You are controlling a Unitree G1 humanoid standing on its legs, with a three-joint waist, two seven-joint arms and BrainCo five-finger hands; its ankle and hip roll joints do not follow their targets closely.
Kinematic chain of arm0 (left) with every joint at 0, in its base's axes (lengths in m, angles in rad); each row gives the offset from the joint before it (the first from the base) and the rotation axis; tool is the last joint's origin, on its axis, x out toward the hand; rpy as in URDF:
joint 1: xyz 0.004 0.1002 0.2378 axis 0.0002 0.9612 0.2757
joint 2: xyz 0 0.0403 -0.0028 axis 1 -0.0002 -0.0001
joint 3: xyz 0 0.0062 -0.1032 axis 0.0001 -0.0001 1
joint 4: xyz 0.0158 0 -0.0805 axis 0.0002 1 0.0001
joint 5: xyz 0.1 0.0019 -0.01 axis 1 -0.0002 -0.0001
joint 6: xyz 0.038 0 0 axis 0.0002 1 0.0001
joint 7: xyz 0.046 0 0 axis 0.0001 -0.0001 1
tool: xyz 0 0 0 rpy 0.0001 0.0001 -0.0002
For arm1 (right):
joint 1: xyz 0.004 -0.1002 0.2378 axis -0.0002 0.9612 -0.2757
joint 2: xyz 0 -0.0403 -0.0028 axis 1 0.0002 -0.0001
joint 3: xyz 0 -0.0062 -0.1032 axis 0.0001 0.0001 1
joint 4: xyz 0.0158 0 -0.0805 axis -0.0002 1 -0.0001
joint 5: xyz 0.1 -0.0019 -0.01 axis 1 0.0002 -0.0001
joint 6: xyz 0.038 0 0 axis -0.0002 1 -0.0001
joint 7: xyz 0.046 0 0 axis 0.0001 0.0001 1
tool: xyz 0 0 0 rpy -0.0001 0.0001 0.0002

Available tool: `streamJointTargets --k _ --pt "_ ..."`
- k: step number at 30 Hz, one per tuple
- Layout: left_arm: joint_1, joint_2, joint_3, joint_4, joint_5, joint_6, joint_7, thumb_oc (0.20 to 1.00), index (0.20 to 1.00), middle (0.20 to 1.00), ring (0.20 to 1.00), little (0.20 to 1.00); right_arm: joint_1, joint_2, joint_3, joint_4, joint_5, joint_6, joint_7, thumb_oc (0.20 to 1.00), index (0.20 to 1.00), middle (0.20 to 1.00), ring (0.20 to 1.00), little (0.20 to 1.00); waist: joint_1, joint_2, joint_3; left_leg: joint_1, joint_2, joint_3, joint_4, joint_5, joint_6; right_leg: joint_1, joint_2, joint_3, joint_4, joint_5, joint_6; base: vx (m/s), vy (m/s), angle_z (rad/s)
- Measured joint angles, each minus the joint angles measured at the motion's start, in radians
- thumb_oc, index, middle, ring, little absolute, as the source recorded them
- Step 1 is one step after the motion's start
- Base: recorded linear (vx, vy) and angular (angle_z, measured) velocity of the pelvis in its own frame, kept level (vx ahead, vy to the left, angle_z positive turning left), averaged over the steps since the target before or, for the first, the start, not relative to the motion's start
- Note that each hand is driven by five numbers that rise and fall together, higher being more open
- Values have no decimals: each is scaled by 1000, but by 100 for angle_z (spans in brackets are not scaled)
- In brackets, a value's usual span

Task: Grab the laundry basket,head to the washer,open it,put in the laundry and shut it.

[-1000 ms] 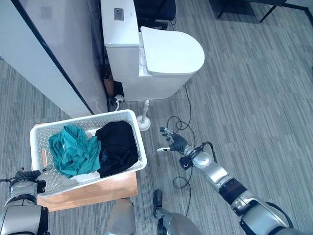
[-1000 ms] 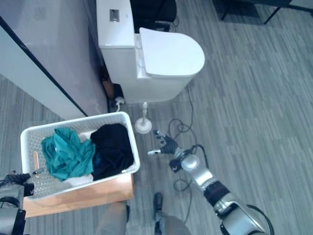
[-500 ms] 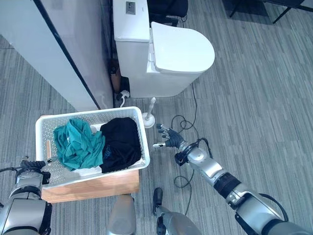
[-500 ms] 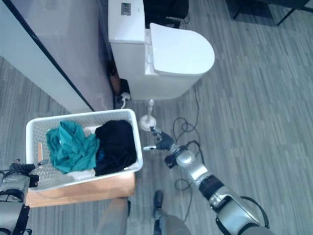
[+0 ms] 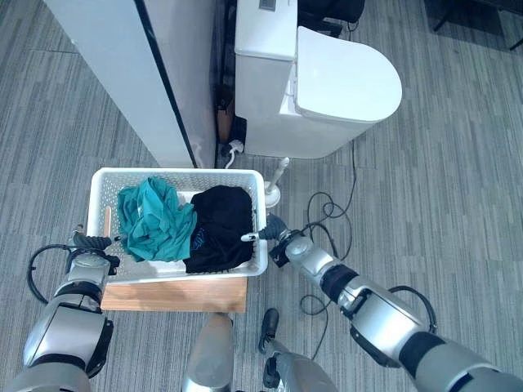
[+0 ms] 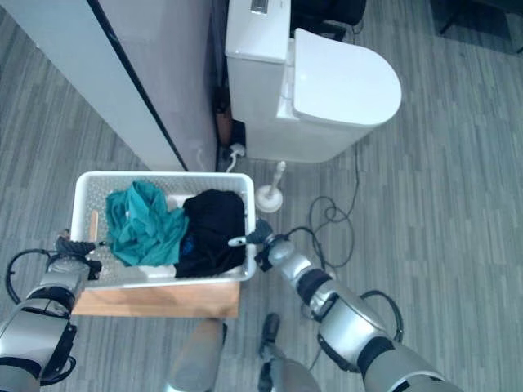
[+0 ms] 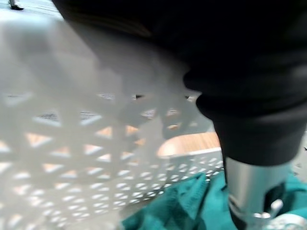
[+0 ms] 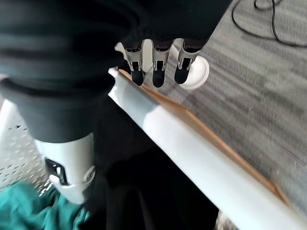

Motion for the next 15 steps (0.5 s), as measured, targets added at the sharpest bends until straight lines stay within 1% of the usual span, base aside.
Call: streamJointTargets --k 2,3,6,7,8,9,10,11,12,14,15 --pt "-44 -19 -43 -6 -16 -1 7 1000 1000 1000 1000 1000 -48 15 -17 70 3 26 -9 1000 1000 1000 1000 1000 14 0 0 -15 -2 -16 10 0 0 -8 1 -17 7 -9 0 15 -24 24" --pt "-75 -22 -91 -9 -21 -2 13 1000 1000 1000 1000 1000 -65 13 -20 109 8 32 -11 1000 1000 1000 1000 1000 16 1 1 -31 -6 -26 18 0 0 -22 1 -24 23 -18 3 4 -13 22" --pt "-88 -39 -130 -10 -26 0 13 1000 1000 1000 1000 1000 -70 14 -25 136 25 31 -15 1000 1000 1000 1000 1000 26 1 1 -32 -15 -27 18 0 0 -29 -6 -26 38 -22 5 1 -1 8" --pt "-97 -38 -147 -7 -48 -1 9 947 947 947 947 947 -75 15 -23 155 29 36 -15 1000 1000 1000 1000 1000 26 1 1 -33 -21 -30 18 1 1 -27 -10 -31 38 -23 6 -13 -11 11" --pt "-103 -47 -162 -7 -50 -2 6 561 561 561 561 561 -74 18 -15 166 29 50 -13 1000 1000 1000 1000 1000 28 1 1 -34 -24 -34 19 1 1 -27 -11 -39 38 -24 7 -17 -13 16" --pt "-117 -50 -192 -4 -51 -1 6 278 278 278 278 278 -77 24 -15 186 31 53 -14 815 815 815 815 815 28 1 1 -37 -27 -42 21 1 1 -26 -11 -46 38 -26 8 -11 -10 25" --pt "-148 -58 -231 19 -44 5 4 278 278 278 278 278 -100 33 -16 220 33 71 -10 815 815 815 815 815 27 -1 -1 -47 -28 -55 36 0 0 -29 -9 -55 47 -34 6 -13 -12 21" --pt "-151 -56 -229 19 -42 5 2 200 200 200 200 200 -112 38 -16 234 33 78 -9 200 200 200 200 200 27 -1 -1 -52 -27 -56 42 -1 0 -36 -8 -56 56 -41 6 -15 -16 14" --pt "-154 -59 -234 21 -37 6 -1 200 200 200 200 200 -115 38 -16 236 33 82 -8 200 200 200 200 200 28 -1 0 -55 -27 -56 45 -1 0 -41 -6 -56 63 -44 7 0 0 0" --pt "-181 -55 -321 46 35 14 -2 200 200 200 200 200 -137 39 -13 254 33 99 -8 200 200 200 200 200 28 1 1 -69 -26 -64 53 -1 0 -50 -3 -61 67 -44 7 -4 1 3" --pt "-184 -54 -333 45 57 15 -2 200 200 200 200 200 -138 38 -13 257 33 100 -8 200 200 200 200 200 28 1 1 -71 -25 -67 54 -1 0 -55 -2 -63 70 -45 6 -10 4 5"
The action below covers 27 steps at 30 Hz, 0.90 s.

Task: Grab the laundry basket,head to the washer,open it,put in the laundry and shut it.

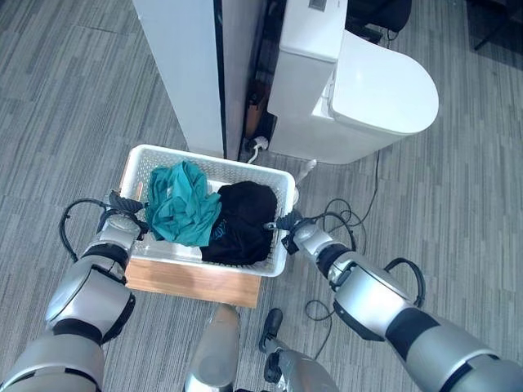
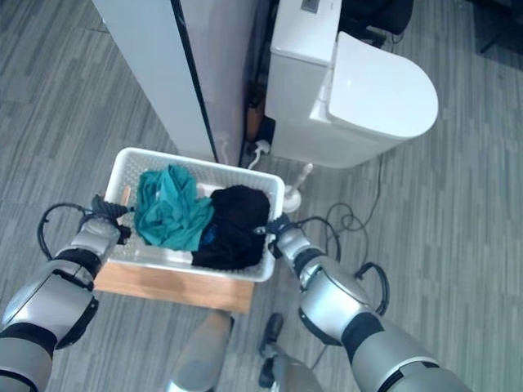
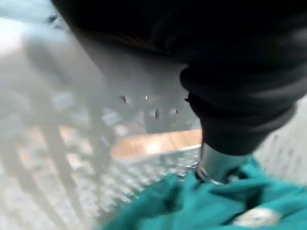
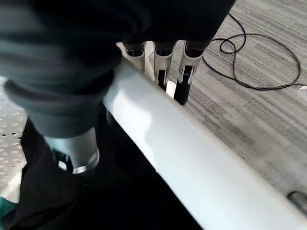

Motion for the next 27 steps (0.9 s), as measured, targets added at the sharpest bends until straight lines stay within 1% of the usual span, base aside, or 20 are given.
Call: streamJointTargets --k 2,6,10,12,13,14,15,16,17,18,19,20,21,22,23,24,25,26,27 --pt "2 0 -16 -14 56 7 -1 200 200 200 200 200 -1 -1 -2 17 1 -1 -3 200 200 200 200 200 1 1 1 -2 -3 -1 1 0 0 -5 -3 -1 6 -7 -1 -1 1 2" --pt "15 9 -16 -51 86 11 -8 200 200 200 200 200 0 -3 -1 20 18 3 -20 200 200 200 200 200 2 2 1 -5 -8 -3 1 1 -1 -16 -10 0 15 -14 1 0 0 0" --pt "113 81 3 -255 88 33 -8 200 200 200 200 200 9 -19 -2 -2 38 2 -41 200 200 200 200 200 3 4 2 -9 -11 -3 1 1 -1 -19 -13 1 14 -14 1 0 0 0" --pt "191 135 35 -395 88 38 -13 200 200 200 200 200 47 -63 -3 -94 38 10 -42 200 200 200 200 200 3 4 3 -9 -11 6 0 1 -1 -18 -16 7 14 -13 2 44 45 -6" --pt "240 170 75 -480 90 45 -19 200 200 200 200 200 73 -104 -5 -165 37 18 -42 200 200 200 200 200 4 6 4 -6 -13 12 -1 0 0 -16 -19 10 14 -10 5 77 57 -8" --pt "322 203 145 -629 109 49 -29 200 200 200 200 200 131 -170 -15 -294 33 36 -40 200 200 200 200 200 4 8 5 -2 -17 18 -2 -5 8 -12 -25 16 16 -7 10 60 53 -2" --pt "430 214 215 -794 146 44 -37 200 200 200 200 200 239 -271 -25 -478 26 41 -36 200 200 200 200 200 8 21 13 18 -31 18 -3 -12 18 6 -40 16 19 -11 26 96 80 -3" --pt "494 197 245 -861 177 39 -46 200 200 200 200 200 306 -328 -27 -578 6 44 -37 200 200 200 200 200 8 28 17 52 -42 23 -11 -17 29 29 -54 19 29 -16 31 153 119 3" --pt "534 188 282 -882 196 42 -62 200 200 200 200 200 369 -383 -66 -708 -23 70 -34 200 200 200 200 200 -7 28 18 78 -47 32 -20 -21 40 48 -60 23 34 -20 35 175 132 -2" --pt "611 188 342 -962 231 40 -90 200 200 200 200 200 477 -481 -95 -931 -73 81 -16 200 200 200 200 200 -23 29 17 114 -49 36 -48 -10 56 60 -65 30 51 -24 36 148 119 -2" --pt "667 178 369 -1033 264 25 -104 200 200 200 200 200 561 -529 -133 -1046 -117 80 -6 200 200 200 200 200 -32 32 18 169 -48 42 -82 12 71 93 -70 43 59 -31 45 111 113 -10" --pt "666 151 369 -1037 286 15 -109 200 200 200 200 200 579 -532 -166 -1036 -128 81 0 200 200 200 200 200 -40 34 14 204 -50 46 -96 4 66 119 -74 46 56 -38 43 126 122 -23" --pt "665 143 370 -1044 293 10 -126 200 200 200 200 200 590 -542 -207 -1039 -151 82 25 200 200 200 200 200 -54 33 12 227 -52 64 -93 -1 72 138 -80 54 55 -46 40 122 121 -31" --pt "679 143 369 -1068 293 7 -151 200 200 200 200 200 619 -555 -246 -1064 -171 81 54 200 200 200 200 200 -63 44 1 237 -49 70 -93 -2 74 141 -80 66 61 -48 39 158 138 -38" --pt "696 137 363 -1114 297 -2 -186 200 200 200 200 200 666 -577 -294 -1086 -200 81 88 200 200 200 200 200 -85 62 -32 243 -50 76 -93 -3 75 145 -84 76 62 -55 38 152 129 -28" --pt "694 135 356 -1132 310 -3 -203 200 200 200 200 200 688 -588 -317 -1092 -201 81 104 200 200 200 200 200 -107 72 -45 257 -53 80 -94 -4 75 152 -90 78 58 -58 39 146 126 -14" --pt "693 134 356 -1156 322 -3 -222 200 200 200 200 200 725 -611 -350 -1132 -203 81 125 200 200 200 200 200 -118 82 -51 265 -58 80 -96 -6 79 159 -95 78 60 -60 42 108 93 -6" --pt "707 129 356 -1203 325 -10 -251 200 200 200 200 200 788 -638 -404 -1190 -212 80 159 200 200 200 200 200 -131 99 -81 274 -65 81 -111 -6 79 156 -102 83 66 -63 43 89 91 -9" --pt "708 111 358 -1208 330 -14 -260 200 200 200 200 200 806 -644 -424 -1194 -214 80 173 200 200 200 200 200 -140 108 -94 286 -66 89 -125 -6 80 159 -106 91 67 -62 46 69 94 -22"
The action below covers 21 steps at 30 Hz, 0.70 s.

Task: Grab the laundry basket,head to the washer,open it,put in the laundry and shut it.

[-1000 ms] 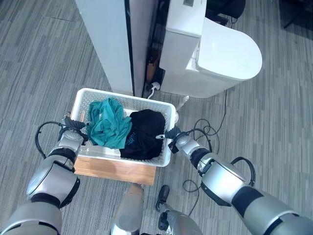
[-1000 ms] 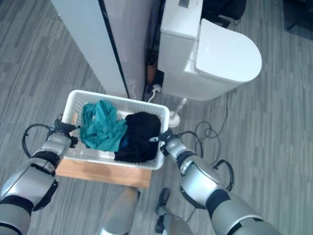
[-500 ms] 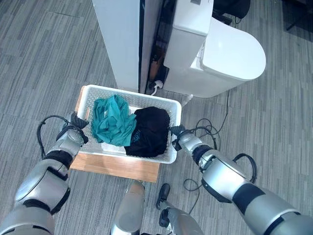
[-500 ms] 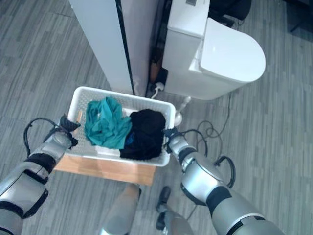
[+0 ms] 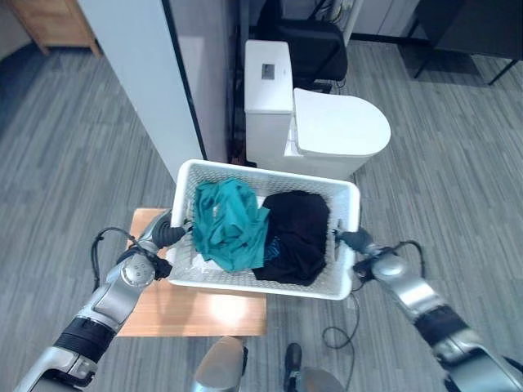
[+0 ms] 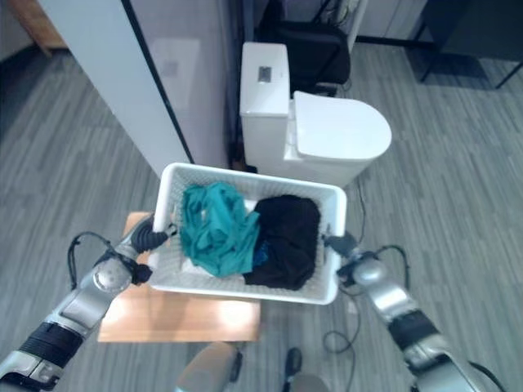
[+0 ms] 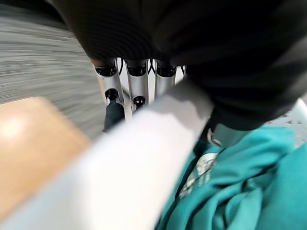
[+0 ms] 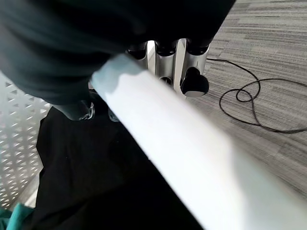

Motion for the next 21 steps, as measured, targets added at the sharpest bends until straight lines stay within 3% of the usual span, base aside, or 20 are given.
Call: streamJointTargets --k 2,6,10,11,12,13,15,16,17,18,20,21 --pt "1 -35 -2 16 1 -2 -13 200 200 200 200 200 2 -6 -30 1 -27 0 15 200 200 200 200 200 -20 18 -23 20 5 30 -20 1 1 -4 -2 29 0 11 13 20 67 -40" --pt "7 -52 -9 41 1 -1 -46 200 200 200 200 200 1 -8 -39 15 -60 0 32 200 200 200 200 200 -43 22 -28 45 25 81 -32 2 2 -14 6 51 22 28 20 -111 20 -34" --pt "9 -54 -16 57 0 3 -83 200 200 200 200 200 -5 14 -37 75 -62 0 55 200 200 200 200 200 -46 26 -28 54 64 137 -22 24 34 -44 20 -13 99 19 0 -179 -20 -37" --pt "8 -55 -15 60 -2 5 -84 200 200 200 200 200 -5 18 -35 81 -62 -1 58 200 200 200 200 200 -36 27 -28 53 76 154 -20 28 39 -67 20 -49 180 -24 -1 -269 -123 -37" --pt "8 -59 -12 64 -7 6 -86 200 200 200 200 200 -4 20 -35 86 -61 -1 63 200 200 200 200 200 -18 25 -30 53 91 173 -12 28 39 -105 34 -45 356 -89 24 -226 -138 -35" --pt "9 -59 -12 69 -8 7 -87 200 200 200 200 200 -3 21 -34 91 -61 -3 68 200 200 200 200 200 -6 15 -38 47 98 178 -5 32 34 -103 51 -48 433 -124 35 -289 -171 -22" --pt "-24 -77 -16 102 -11 8 -87 200 200 200 200 200 -10 27 -34 117 -61 -20 66 200 200 200 200 200 25 -18 -68 -15 109 176 41 44 14 -69 81 -37 406 -188 23 -317 -201 -6" --pt "-56 -92 -30 138 -17 10 -83 200 200 200 200 200 -24 27 -33 140 -58 -27 63 200 200 200 200 200 46 -33 -77 -40 108 178 56 52 2 -43 83 -42 309 -206 -30 -375 -233 -8" --pt "-99 -124 -49 191 -19 13 -77 200 200 200 200 200 -53 23 -33 185 -53 -32 53 200 200 200 200 200 60 -19 -79 -64 125 166 70 72 -22 -18 113 -52 230 -185 -107 -609 -299 0" --pt "-152 -142 -95 247 -54 16 -69 200 200 200 200 200 -72 21 -16 243 -15 -33 32 200 200 200 200 200 74 -9 -85 -102 153 114 92 130 -56 -27 157 -57 202 -151 -136 -804 -246 10" --pt "-222 -147 -160 325 -92 20 -49 200 200 200 200 200 -113 -7 44 293 31 -43 22 200 200 200 200 200 71 0 -86 -138 191 59 82 218 -172 -62 197 -78 217 -126 -169 -607 -125 16" --pt "-263 -150 -198 357 -99 21 -32 200 200 200 200 200 -161 -20 59 334 42 -43 21 200 200 200 200 200 72 2 -86 -172 199 10 74 253 -167 -106 208 -88 233 -115 -186 -298 -50 7"
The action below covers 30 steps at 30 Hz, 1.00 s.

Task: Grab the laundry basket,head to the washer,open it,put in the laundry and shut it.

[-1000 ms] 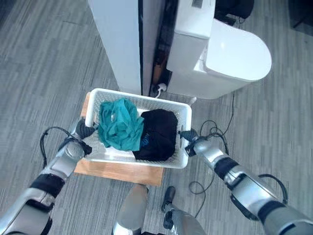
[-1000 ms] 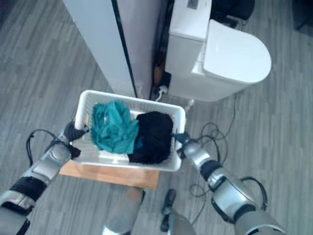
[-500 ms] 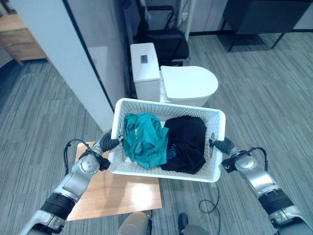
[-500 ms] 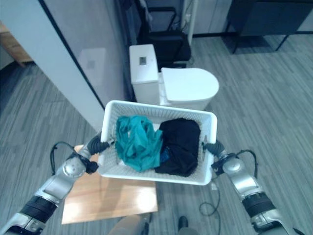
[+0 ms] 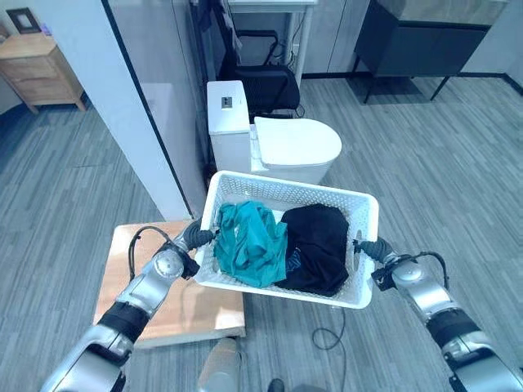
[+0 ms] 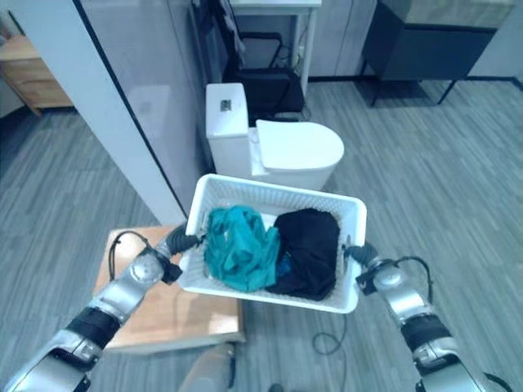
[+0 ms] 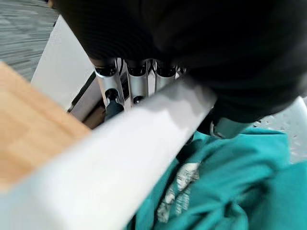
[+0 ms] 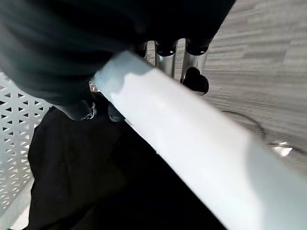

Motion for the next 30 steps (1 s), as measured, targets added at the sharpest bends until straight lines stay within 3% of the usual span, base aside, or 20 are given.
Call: streamJointTargets --k 1,3,5,6,9,12,14,16,17,18,19,20,22,24,25,26,28,30 --pt "-3 -1 -5 4 -12 -1 4 200 200 200 200 200 -22 -4 15 15 14 0 -8 200 200 200 200 200 -11 -1 1 -6 -10 -17 2 -9 -8 -20 0 -14 2 20 -14 -426 -53 17" --pt "-8 0 -3 3 -32 0 6 200 200 200 200 200 -31 -14 22 9 16 0 -16 200 200 200 200 200 -51 -13 8 11 -13 -41 13 -87 -35 -29 -11 -30 -26 59 -33 -386 -14 20" --pt "-26 8 8 3 -38 -3 13 200 200 200 200 200 -63 -38 37 -20 33 0 -16 200 200 200 200 200 -100 -53 31 95 -27 -29 229 -296 -13 -28 -61 -14 -83 118 -31 -333 28 2" --pt "-33 7 8 2 -38 -6 14 200 200 200 200 200 -67 -42 38 -21 33 0 -20 200 200 200 200 200 -116 -57 34 154 -14 -25 220 -316 -4 -16 -69 -12 -109 135 -25 -169 79 5" --pt "-35 7 36 -5 -39 -9 14 200 200 200 200 200 -86 -45 37 -27 35 1 -17 200 200 200 200 200 -165 -60 42 338 49 -32 271 -371 -39 16 -66 -15 -126 157 -24 -69 135 -1" --pt "-45 7 39 -23 -38 -12 15 200 200 200 200 200 -88 -49 14 -33 35 0 -19 200 200 200 200 200 -200 -46 43 454 59 -59 181 -366 -33 16 -57 -13 -144 167 -12 -7 22 12" --pt "-55 5 36 -18 -38 -9 15 200 200 200 200 200 -90 -52 12 -32 36 0 -16 200 200 200 200 200 -197 -41 46 450 61 -43 156 -381 -18 12 -60 -7 -192 219 -7 -230 360 -4" --pt "-53 -59 33 -10 -35 -11 17 200 200 200 200 200 96 -58 -160 -172 28 -14 -18 200 200 200 200 200 -212 -3 42 444 73 -28 93 -446 -74 12 -74 -14 -200 255 39 -256 331 58" --pt "-14 -60 38 -82 -33 -17 12 200 200 200 200 200 179 -58 -225 -224 26 -15 -17 200 200 200 200 200 -232 14 35 465 74 16 -26 -452 -42 11 -88 -18 -204 241 45 -151 133 75" --pt "8 -61 33 -119 -32 -32 12 200 200 200 200 200 186 -73 -210 -215 32 -14 -18 200 200 200 200 200 -242 43 23 471 67 26 -87 -456 -32 -11 -84 -9 -206 251 61 -239 236 12" --pt "7 -63 33 -119 -27 -31 13 200 200 200 200 200 174 -83 -200 -206 34 -7 -16 200 200 200 200 200 -239 67 16 468 58 25 -95 -458 -28 -27 -81 4 -207 264 66 -224 259 -63" --pt "-14 -67 34 -77 -25 -25 14 200 200 200 200 200 148 -86 -182 -202 33 -4 -15 200 200 200 200 200 -239 105 19 456 28 61 -88 -480 20 -74 -80 33 -191 285 95 -304 355 -74" --pt "-22 -70 23 -61 -25 -22 11 200 200 200 200 200 154 -86 -176 -192 33 -4 -14 200 200 200 200 200 -242 79 26 452 -34 80 -88 -471 47 -107 -117 60 -162 294 120 -251 292 -52" --pt "-23 -70 12 -54 -23 -19 9 200 200 200 200 200 189 -86 -183 -212 33 -4 -13 200 200 200 200 200 -242 58 35 449 -115 113 -69 -474 104 -126 -170 130 -166 333 169 -268 259 -64" --pt "-25 -65 3 -55 -23 -18 8 200 200 200 200 200 201 -86 -187 -218 34 -4 -11 200 200 200 200 200 -245 55 37 450 -130 130 -69 -474 125 -127 -193 147 -181 339 182 -246 240 -58" --pt "-30 -60 -10 -55 -23 -18 0 200 200 200 200 200 207 -86 -187 -213 34 -4 -9 200 200 200 200 200 -260 57 36 452 -145 143 -74 -472 140 -120 -229 114 -199 323 190 -241 208 -47" --pt "-53 -51 -39 -55 -16 -18 -7 200 200 200 200 200 264 -77 -226 -238 35 -9 6 200 200 200 200 200 -267 19 39 452 -212 186 -51 -478 168 -126 -280 101 -244 392 204 -208 128 -56" --pt "-78 -34 -83 -57 -5 -18 -12 200 200 200 200 200 309 -66 -246 -252 36 -10 15 200 200 200 200 200 -281 -6 43 452 -235 237 -44 -480 188 -126 -314 88 -285 398 211 -293 85 -83"
